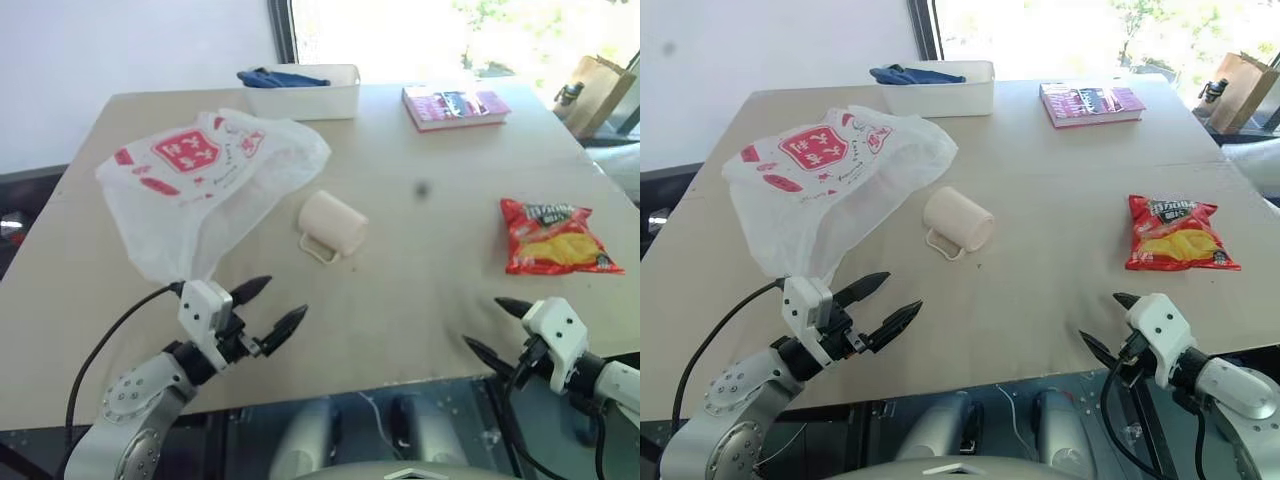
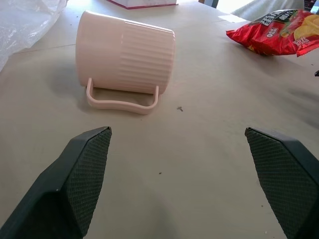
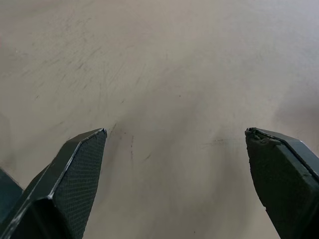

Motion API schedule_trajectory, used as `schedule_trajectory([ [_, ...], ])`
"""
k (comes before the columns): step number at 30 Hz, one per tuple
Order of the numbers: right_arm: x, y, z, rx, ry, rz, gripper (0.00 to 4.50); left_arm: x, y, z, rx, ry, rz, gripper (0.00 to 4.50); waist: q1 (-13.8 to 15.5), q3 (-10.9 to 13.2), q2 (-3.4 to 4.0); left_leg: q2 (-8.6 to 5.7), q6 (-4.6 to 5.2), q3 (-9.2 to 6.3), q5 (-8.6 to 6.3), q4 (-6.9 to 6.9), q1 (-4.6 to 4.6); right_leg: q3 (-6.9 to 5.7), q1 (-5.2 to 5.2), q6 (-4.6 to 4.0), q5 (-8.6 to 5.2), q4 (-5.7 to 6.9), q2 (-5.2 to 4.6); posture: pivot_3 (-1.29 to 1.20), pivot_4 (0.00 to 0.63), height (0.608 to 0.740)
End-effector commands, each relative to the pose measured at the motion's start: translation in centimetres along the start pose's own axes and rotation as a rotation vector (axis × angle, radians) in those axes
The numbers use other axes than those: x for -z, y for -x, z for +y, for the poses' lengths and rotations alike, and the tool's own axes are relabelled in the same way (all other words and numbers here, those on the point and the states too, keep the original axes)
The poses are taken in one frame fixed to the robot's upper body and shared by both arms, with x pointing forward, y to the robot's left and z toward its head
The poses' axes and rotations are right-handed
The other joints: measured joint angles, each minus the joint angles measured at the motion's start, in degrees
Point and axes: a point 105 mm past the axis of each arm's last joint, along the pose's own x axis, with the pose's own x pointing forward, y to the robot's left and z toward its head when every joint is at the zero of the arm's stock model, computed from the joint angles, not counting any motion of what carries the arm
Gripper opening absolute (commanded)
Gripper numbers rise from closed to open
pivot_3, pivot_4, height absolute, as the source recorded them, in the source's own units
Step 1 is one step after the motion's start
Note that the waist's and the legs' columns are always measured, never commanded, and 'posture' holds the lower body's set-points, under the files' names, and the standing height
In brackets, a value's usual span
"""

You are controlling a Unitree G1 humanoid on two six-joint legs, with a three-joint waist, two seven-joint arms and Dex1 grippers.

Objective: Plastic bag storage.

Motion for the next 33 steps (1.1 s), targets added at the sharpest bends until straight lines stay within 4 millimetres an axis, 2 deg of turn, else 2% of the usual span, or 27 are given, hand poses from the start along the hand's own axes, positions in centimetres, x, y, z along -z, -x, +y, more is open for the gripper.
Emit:
schedule_trajectory([
  [1, -1.5, 0.3, -0.5, 0.02, 0.043, -0.077, 4.5, -2.1, -0.6, 0.3, -0.005, -0.06, -0.064, 4.48, 0.0, 0.0, 0.0, 0.0, 0.0, 0.0, 0.0, 0.0, 0.0, 0.0, 0.0, 0.0, 0.0, 0.0, 0.0, 0.0, 0.15, 0.74],
  [3, -3.6, -0.2, -0.1, -0.004, 0.065, -0.189, 4.5, -5.0, -2.2, 1.0, -0.042, -0.086, -0.143, 4.48, 0.4, 0.0, -0.02, 0.0, 0.0, -0.06, 0.01, 0.02, -0.02, -0.06, 0.01, 0.01, 0.0, 0.0, 0.0, 0.0, 0.15, 0.74],
  [6, -6.4, -0.4, 0.4, -0.025, 0.126, -0.327, 4.5, -7.7, -3.4, 1.9, -0.106, -0.141, -0.207, 4.48, 0.1, 0.0, 0.01, -0.01, -0.04, -0.12, 0.03, 0.09, 0.05, -0.11, 0.11, 0.12, 0.14, 0.01, 0.09, 0.0, 0.15, 0.74],
  [9, -8.2, -0.4, 0.5, -0.058, 0.15, -0.396, 4.5, -9.0, -4.2, 3.5, -0.225, -0.187, -0.192, 4.48, -0.1, 0.0, 0.02, -0.02, -0.04, -0.1, 0.03, 0.06, 0.06, -0.05, 0.1, 0.0, 0.32, 0.0, 0.31, 0.0, 0.15, 0.74],
  [13, -10.8, -0.1, 1.2, -0.154, 0.186, -0.461, 4.5, -10.5, -4.6, 7.3, -0.471, -0.443, -0.021, 4.48, 0.0, 0.0, 0.0, -0.04, -0.1, -0.14, 0.05, -0.06, 0.02, -0.05, 0.04, -0.04, 0.34, -0.02, 0.39, 0.0, 0.15, 0.74],
  [15, -11.5, 0.0, 1.6, -0.187, 0.204, -0.467, 4.5, -10.8, -4.2, 9.2, -0.581, -0.564, 0.056, 4.48, 0.0, 0.0, -0.01, -0.06, -0.09, -0.15, 0.04, -0.07, 0.02, -0.05, 0.04, -0.04, 0.33, -0.02, 0.41, 0.0, 0.15, 0.74],
  [17, -11.8, 0.0, 1.7, -0.199, 0.216, -0.462, 4.5, -10.8, -4.0, 10.1, -0.613, -0.65, 0.106, 4.48, -0.1, 0.0, -0.01, -0.1, -0.07, -0.14, 0.03, -0.1, 0.03, -0.03, 0.04, -0.04, 0.33, -0.03, 0.4, 0.0, 0.15, 0.74],
  [22, -11.8, -0.4, 1.4, -0.182, 0.233, -0.449, 4.5, -8.6, -3.7, 12.9, -0.702, -0.741, 0.312, 4.48, 0.0, 0.0, -0.03, -0.12, -0.24, -0.13, 0.13, -0.11, -0.03, -0.03, 0.0, -0.03, 0.33, -0.06, 0.33, 0.0, 0.15, 0.74],
  [24, -11.8, -0.6, 1.5, -0.182, 0.238, -0.449, 4.5, -7.7, -4.0, 14.0, -0.719, -0.754, 0.379, 4.48, 0.1, 0.0, -0.07, -0.12, -0.26, -0.15, 0.14, -0.11, -0.09, -0.06, -0.06, -0.03, 0.33, -0.06, 0.31, 0.0, 0.15, 0.74],
  [28, -12.0, -1.5, 1.5, -0.164, 0.252, -0.459, 4.5, -7.4, -5.5, 16.1, -0.735, -0.816, 0.399, 4.48, 0.0, 0.1, -0.09, -0.12, -0.26, -0.15, 0.14, -0.1, -0.09, -0.06, -0.07, -0.02, 0.33, -0.05, 0.3, 0.0, 0.15, 0.74],
  [31, -12.1, -2.2, 1.7, -0.16, 0.259, -0.457, 4.5, -8.0, -6.2, 17.3, -0.742, -0.815, 0.387, 3.65, 0.0, 0.1, -0.12, -0.13, -0.27, -0.15, 0.14, -0.1, -0.11, -0.07, -0.1, -0.02, 0.33, -0.05, 0.27, 0.0, 0.15, 0.74],
  [33, -11.9, -2.8, 1.7, -0.156, 0.236, -0.432, 4.5, -8.7, -6.3, 17.6, -0.745, -0.814, 0.363, 2.68, -0.1, 0.1, -0.13, -0.13, -0.27, -0.14, 0.15, -0.1, -0.15, -0.06, -0.16, -0.03, 0.34, -0.05, 0.25, 0.0, 0.15, 0.74],
])
